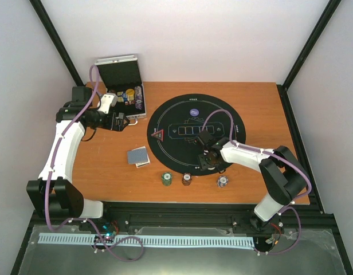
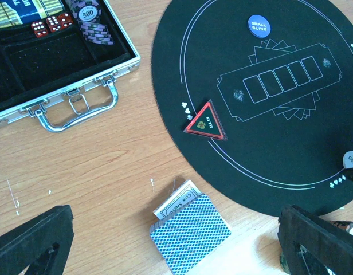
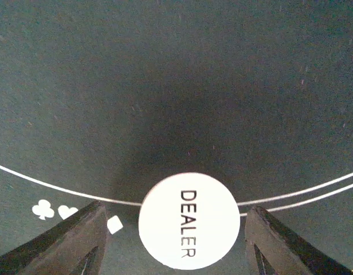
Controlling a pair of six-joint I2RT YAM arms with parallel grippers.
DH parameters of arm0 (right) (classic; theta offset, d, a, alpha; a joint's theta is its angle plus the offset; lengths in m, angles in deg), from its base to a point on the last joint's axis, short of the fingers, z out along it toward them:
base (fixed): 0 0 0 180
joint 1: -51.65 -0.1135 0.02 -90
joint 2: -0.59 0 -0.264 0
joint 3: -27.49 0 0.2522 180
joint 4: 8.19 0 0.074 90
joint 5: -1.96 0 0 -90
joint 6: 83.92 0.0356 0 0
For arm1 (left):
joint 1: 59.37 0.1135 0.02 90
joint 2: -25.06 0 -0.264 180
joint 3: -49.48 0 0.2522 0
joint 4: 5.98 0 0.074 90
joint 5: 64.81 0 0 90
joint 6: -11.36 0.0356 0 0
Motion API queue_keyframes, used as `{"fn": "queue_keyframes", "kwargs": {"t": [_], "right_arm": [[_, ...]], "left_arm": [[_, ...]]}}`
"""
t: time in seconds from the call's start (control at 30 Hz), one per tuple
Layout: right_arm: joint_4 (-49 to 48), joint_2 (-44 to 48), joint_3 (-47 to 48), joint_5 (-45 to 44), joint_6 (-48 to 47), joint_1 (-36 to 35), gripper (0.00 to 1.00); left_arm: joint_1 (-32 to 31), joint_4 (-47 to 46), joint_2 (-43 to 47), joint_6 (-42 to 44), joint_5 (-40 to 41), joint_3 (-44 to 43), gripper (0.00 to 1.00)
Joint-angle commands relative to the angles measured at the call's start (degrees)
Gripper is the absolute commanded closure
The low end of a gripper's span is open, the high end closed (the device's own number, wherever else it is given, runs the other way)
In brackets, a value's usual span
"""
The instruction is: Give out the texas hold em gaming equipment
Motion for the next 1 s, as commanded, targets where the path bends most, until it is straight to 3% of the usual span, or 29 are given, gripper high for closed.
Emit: {"fn": "queue_keyframes", "kwargs": {"t": [0.0, 0.33, 0.7, 0.97], "right_arm": [[-0.9, 1.9, -3.0, 0.2, 1.8, -0.3, 0.34], [-0.8, 2.4, -5.9, -2.0, 2.7, 0.7, 0.4], [-1.0, 1.7, -4.5, -3.1, 1.6, 8.3, 0.47], [-1.8, 0.0, -2.2, -4.7, 0.3, 9.7, 0.48]], "left_arm": [[0.4, 1.6, 1.2, 0.9, -1.2, -2.5, 0.0], [0.4, 1.5, 0.8, 0.4, -2.1, -3.3, 0.0], [0.4, 1.5, 1.1, 1.2, -1.3, -2.8, 0.0], [0.4, 1.5, 1.1, 1.4, -1.2, -2.7, 0.0]]}}
